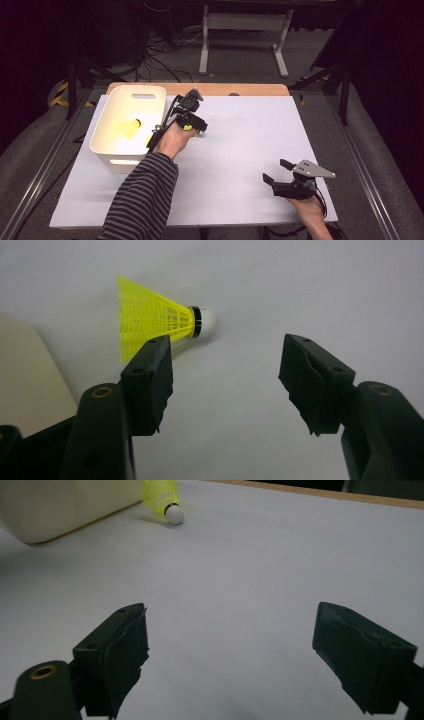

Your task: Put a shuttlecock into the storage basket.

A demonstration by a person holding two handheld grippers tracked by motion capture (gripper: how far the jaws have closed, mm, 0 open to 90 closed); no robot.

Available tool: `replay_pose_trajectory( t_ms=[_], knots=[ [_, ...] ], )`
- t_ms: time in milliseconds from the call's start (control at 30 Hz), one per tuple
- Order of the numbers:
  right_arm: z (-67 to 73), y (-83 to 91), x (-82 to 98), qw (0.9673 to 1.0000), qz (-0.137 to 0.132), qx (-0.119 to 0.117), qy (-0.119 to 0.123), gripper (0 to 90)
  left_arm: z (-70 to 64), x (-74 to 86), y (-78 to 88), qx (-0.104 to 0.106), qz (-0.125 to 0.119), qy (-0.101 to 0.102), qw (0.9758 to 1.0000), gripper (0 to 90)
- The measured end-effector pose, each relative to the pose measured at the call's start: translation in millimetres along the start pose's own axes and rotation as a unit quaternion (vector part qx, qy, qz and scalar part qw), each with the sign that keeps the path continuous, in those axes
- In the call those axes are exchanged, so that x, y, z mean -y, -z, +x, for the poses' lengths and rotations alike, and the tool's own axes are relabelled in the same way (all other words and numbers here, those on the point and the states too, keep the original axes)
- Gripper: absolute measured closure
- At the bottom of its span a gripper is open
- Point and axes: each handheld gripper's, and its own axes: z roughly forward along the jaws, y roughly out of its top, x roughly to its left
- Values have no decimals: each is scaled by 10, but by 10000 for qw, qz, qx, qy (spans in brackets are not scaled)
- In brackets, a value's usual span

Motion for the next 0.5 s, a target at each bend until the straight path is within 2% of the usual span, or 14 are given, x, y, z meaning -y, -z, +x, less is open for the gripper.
replay_pose_trajectory(
  t_ms=[133,500],
  knots=[
    [1,0,0,10000,2,-5,13,149,30,-24,-54,-65,36,92,9999,387],
    [3,-4,0,10000,-6,-21,18,149,82,-90,-148,-270,138,174,9994,377]
  ],
)
